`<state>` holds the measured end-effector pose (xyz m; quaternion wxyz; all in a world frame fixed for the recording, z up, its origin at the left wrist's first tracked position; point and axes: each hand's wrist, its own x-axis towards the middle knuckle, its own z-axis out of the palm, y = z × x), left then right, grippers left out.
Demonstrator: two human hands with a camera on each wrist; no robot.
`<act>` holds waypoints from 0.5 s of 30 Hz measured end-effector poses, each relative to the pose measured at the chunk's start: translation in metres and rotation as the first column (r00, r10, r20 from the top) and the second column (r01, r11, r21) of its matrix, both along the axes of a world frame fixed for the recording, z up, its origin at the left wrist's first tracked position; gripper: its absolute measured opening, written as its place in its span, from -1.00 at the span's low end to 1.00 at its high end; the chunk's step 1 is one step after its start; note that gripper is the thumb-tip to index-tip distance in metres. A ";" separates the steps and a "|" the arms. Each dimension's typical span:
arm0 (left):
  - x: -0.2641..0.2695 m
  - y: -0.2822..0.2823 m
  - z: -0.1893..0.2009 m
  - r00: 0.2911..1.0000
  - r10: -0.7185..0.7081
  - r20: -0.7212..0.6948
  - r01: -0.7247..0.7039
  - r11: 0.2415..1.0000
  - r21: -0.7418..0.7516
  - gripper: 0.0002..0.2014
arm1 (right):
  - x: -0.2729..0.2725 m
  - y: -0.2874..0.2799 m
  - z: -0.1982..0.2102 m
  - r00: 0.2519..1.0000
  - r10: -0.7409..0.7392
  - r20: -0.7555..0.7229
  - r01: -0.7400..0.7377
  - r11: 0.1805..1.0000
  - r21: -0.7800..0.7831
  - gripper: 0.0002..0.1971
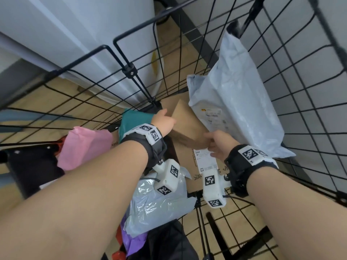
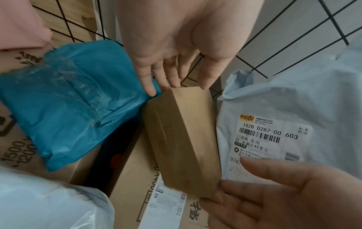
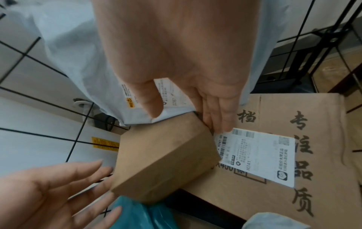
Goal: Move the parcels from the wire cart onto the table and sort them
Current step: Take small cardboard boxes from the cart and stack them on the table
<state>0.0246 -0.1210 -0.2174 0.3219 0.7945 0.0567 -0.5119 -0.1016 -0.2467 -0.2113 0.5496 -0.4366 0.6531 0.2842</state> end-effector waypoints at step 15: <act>-0.012 0.061 0.076 0.964 0.259 -0.055 -0.261 0.965 -0.037 -0.78 | -0.031 0.046 0.092 0.986 0.126 0.105 -0.105 0.977 -0.186 -0.55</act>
